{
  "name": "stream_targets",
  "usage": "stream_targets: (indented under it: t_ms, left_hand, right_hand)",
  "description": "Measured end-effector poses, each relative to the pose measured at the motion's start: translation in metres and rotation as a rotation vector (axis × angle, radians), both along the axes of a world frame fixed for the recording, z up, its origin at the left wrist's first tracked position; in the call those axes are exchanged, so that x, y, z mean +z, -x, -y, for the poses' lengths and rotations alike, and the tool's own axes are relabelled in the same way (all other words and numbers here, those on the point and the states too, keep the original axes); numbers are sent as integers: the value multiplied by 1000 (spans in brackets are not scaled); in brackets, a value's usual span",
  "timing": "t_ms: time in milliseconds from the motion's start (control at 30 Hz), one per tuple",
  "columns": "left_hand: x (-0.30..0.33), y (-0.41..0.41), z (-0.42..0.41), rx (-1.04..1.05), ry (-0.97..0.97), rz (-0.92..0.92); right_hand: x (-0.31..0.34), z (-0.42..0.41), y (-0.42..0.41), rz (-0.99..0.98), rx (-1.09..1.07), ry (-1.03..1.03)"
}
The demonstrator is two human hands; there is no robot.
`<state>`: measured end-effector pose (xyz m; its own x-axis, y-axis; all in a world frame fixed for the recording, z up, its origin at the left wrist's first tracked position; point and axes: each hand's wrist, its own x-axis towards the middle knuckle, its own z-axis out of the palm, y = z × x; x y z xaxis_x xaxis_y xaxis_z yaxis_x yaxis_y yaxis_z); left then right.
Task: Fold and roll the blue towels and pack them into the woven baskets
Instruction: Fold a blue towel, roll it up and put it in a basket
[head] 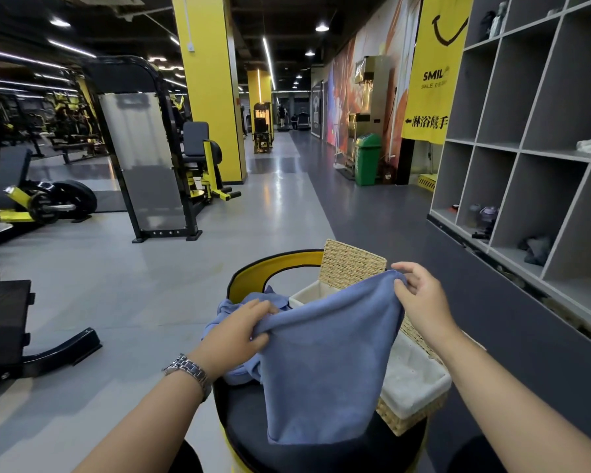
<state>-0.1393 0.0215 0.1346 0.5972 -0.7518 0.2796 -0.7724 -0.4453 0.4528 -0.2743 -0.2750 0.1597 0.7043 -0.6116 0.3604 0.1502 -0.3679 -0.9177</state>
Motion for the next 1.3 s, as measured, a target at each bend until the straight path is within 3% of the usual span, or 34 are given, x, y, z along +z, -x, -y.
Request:
stream_targets:
  t_ms: [133, 400, 567, 633, 900, 1033, 1133, 1233, 1300]
  left_hand:
    - [2, -4, 1, -16, -242, 25]
    - [16, -5, 9, -65, -485, 131]
    - [17, -10, -1, 36, -548, 7]
    - [19, -12, 1, 55, -623, 57]
    - [32, -14, -10, 11, -364, 55]
    - [38, -8, -15, 110, -357, 205]
    - [42, 1, -24, 203, -147, 339]
    - [55, 15, -29, 57, -77, 428]
    - [68, 21, -32, -35, 27, 347]
  right_hand:
    - [-2, -1, 1, -39, 21, 38]
    - [-4, 1, 0, -38, 21, 46]
    - [-6, 5, -1, -49, 13, 55]
    - [-6, 4, -1, -56, 13, 63]
    - [-1, 1, 6, -68, -37, 107]
    - [-1, -2, 16, -55, -52, 130]
    - [1, -5, 23, -41, -88, 162]
    - [7, -8, 29, -35, -111, 195]
    - [13, -11, 35, -16, -109, 183]
